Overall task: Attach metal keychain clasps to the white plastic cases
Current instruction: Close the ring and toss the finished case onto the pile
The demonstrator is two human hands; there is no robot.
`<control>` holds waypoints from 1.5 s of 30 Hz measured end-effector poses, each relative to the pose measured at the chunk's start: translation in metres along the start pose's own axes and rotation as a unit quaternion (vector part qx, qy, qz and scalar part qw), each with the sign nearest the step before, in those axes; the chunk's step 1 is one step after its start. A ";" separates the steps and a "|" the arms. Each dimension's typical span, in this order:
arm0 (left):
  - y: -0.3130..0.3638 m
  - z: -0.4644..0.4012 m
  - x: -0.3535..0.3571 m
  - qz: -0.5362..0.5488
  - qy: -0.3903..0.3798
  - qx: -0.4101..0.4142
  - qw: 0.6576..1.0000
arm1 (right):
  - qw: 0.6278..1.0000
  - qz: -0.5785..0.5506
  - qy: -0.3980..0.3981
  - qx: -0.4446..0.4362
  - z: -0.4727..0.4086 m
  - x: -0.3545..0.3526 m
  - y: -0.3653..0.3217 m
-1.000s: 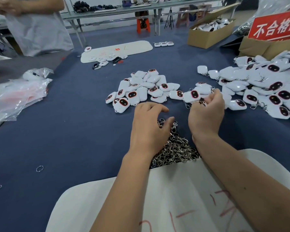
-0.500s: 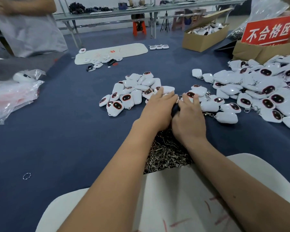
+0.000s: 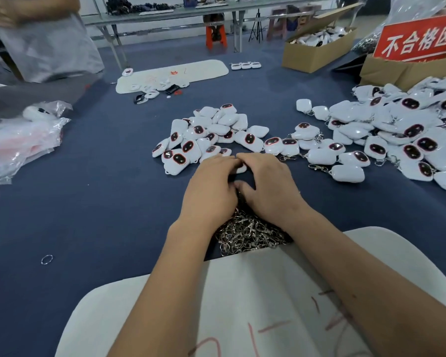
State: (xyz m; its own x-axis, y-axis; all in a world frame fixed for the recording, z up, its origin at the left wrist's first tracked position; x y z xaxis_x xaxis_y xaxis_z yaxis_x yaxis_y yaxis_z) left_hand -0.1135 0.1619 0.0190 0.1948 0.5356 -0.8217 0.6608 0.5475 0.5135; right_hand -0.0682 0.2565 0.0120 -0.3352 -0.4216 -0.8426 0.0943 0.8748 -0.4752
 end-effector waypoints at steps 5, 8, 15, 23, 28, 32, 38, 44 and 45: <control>-0.015 0.018 -0.014 0.083 0.052 -0.036 0.995 | 0.999 -0.031 -0.012 -0.034 0.000 0.002 -0.003; -0.023 0.027 -0.024 0.097 0.115 -0.053 0.987 | 0.998 -0.057 -0.004 -0.041 0.000 0.000 -0.003; -0.024 0.022 -0.011 0.027 0.082 -0.052 0.995 | 0.988 -0.071 0.122 0.056 0.003 -0.023 0.017; -0.022 0.017 -0.013 0.015 0.103 -0.051 0.993 | 0.996 -0.017 0.066 0.049 0.002 -0.011 0.010; -0.024 0.022 -0.020 0.005 0.135 -0.069 0.988 | 0.992 -0.071 0.086 0.066 0.004 -0.018 0.010; -0.024 0.023 -0.020 0.006 0.137 -0.070 0.988 | 0.986 0.013 0.055 0.157 0.006 -0.015 0.027; -0.028 0.024 -0.016 0.093 0.123 -0.089 0.984 | 0.970 0.045 0.045 0.235 0.007 -0.015 0.044; -0.028 0.023 -0.010 0.234 0.102 -0.101 0.961 | 0.996 0.029 0.061 0.062 0.002 -0.011 0.009; -0.028 0.024 -0.013 0.215 0.113 -0.104 0.964 | 0.996 0.063 0.027 0.051 0.001 -0.003 0.008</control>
State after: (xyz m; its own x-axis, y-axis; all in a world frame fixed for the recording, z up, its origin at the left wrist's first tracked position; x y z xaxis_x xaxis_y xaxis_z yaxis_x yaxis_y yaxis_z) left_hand -0.1174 0.1242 0.0093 0.2393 0.8557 -0.4588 0.3907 0.3477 0.8523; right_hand -0.0659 0.2643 0.0106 -0.3642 -0.2948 -0.8834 0.2327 0.8897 -0.3928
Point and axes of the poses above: each hand's wrist, its own z-axis away from the middle knuckle, its own x-axis out of the palm, y = z × x, the point moved 9 cm from there along -z, towards the middle knuckle, and after that the axes turned 3 degrees about -y, right-handed, at the moved point
